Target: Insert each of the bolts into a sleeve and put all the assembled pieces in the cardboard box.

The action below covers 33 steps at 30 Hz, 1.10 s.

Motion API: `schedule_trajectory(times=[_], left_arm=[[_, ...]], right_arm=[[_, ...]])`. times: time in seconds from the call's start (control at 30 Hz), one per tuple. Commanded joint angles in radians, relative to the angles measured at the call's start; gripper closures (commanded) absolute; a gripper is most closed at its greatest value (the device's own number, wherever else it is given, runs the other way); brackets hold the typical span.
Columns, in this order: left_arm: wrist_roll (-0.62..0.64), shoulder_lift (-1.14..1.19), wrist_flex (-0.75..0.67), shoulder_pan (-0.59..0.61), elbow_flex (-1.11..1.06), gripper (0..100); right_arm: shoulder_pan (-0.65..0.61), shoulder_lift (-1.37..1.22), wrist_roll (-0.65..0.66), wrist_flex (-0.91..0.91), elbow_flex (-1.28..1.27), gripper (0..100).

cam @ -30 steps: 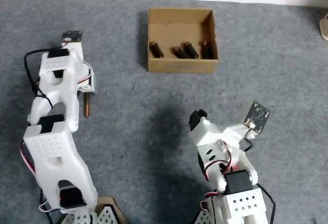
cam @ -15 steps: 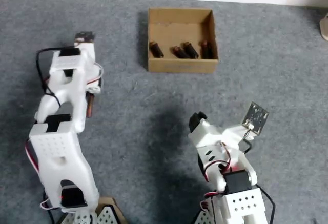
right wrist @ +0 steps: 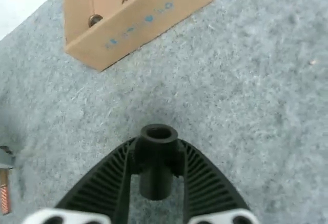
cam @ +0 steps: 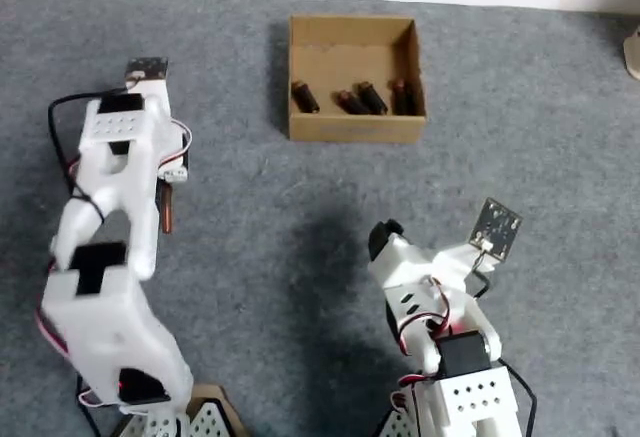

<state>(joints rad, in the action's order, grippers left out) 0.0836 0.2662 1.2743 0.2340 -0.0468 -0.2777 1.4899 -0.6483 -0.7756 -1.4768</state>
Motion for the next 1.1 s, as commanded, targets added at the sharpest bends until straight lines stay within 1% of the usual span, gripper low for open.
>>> schedule_trajectory(times=[0.0,0.1,0.17,0.23,0.3,0.4,0.5,0.67,0.73,0.77,0.83,0.87,0.9,0.97,1.0,1.07], left_arm=[[0.008,-0.208,0.006,-0.038,-0.07,100],[0.008,-0.326,0.002,-0.061,-0.16,100],[0.008,-0.406,0.002,-0.082,-0.217,99],[0.008,-0.484,-0.018,-0.104,-0.269,99],[0.009,-0.568,-0.041,-0.128,-0.323,99],[0.011,-0.679,-0.084,-0.16,-0.403,99],[0.014,-0.753,-0.138,-0.174,-0.472,99],[0.014,-0.822,-0.273,-0.176,-0.581,99],[0.014,-0.849,-0.321,-0.205,-0.616,99],[0.015,-0.862,-0.334,-0.226,-0.63,99],[0.025,-0.889,-0.345,-0.277,-0.642,99],[0.048,-0.903,-0.347,-0.305,-0.642,99],[0.075,-0.918,-0.348,-0.332,-0.642,99],[0.114,-0.946,-0.365,-0.38,-0.641,99],[0.123,-0.958,-0.385,-0.397,-0.644,99],[0.129,-0.972,-0.417,-0.423,-0.647,99]], right_arm=[[-0.012,0.019,0.081,-0.074,0.016,99.5],[-0.012,0.021,0.138,-0.107,0.019,99.5],[-0.018,0.021,0.215,-0.107,0.019,99.5],[-0.05,0.021,0.31,-0.107,0.016,99.5],[-0.099,0.021,0.362,-0.104,0.015,99.5],[-0.14,0.021,0.358,-0.021,0.013,99.5],[-0.143,0.021,0.361,0.073,0.004,99.5],[-0.148,0.021,0.362,0.079,-0.025,99.5],[-0.15,0.021,0.376,0.079,-0.025,99.5],[-0.15,0.021,0.407,0.088,-0.025,99.5],[-0.16,0.022,0.45,0.17,-0.058,99.5],[-0.165,0.033,0.468,0.242,-0.097,99.5],[-0.165,0.059,0.493,0.332,-0.157,99.5],[-0.165,0.142,0.585,0.532,-0.311,99.5],[-0.16,0.166,0.618,0.539,-0.38,99.5],[-0.153,0.225,0.62,0.493,-0.343,99.5]])
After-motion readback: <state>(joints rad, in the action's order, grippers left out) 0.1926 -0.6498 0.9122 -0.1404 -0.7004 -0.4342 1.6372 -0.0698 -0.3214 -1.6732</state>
